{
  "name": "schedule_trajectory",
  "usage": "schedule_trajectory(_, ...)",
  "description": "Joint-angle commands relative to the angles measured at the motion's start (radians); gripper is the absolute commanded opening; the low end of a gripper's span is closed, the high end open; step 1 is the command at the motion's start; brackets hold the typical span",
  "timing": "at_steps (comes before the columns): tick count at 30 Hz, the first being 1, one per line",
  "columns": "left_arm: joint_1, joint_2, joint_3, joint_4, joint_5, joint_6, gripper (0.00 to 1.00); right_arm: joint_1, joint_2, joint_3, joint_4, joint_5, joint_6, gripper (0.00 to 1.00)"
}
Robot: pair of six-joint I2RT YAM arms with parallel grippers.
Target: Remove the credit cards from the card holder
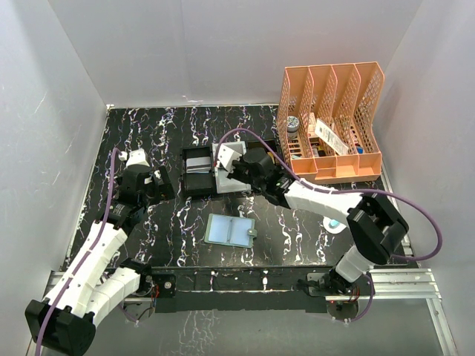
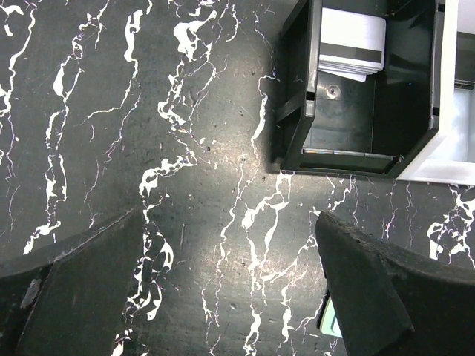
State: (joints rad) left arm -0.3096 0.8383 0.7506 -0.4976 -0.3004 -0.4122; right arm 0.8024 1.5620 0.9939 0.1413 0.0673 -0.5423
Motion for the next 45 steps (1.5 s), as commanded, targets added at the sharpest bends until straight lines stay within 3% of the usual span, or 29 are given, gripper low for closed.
schedule_trajectory(1, 0.006, -0.021, 0.011, -0.020, -0.032, -0.006, 0.99, -0.002, 0.038, 0.083, 0.086, 0.004, -0.118, 0.00)
schedule_trajectory(18, 0.005, -0.019, 0.015, -0.030, -0.040, -0.011, 0.99, -0.014, 0.266, 0.255, 0.008, 0.056, -0.233, 0.00)
schedule_trajectory(45, 0.005, 0.004, 0.015, -0.029, -0.045, -0.005, 0.99, -0.073, 0.524, 0.416, -0.010, 0.128, -0.263, 0.00)
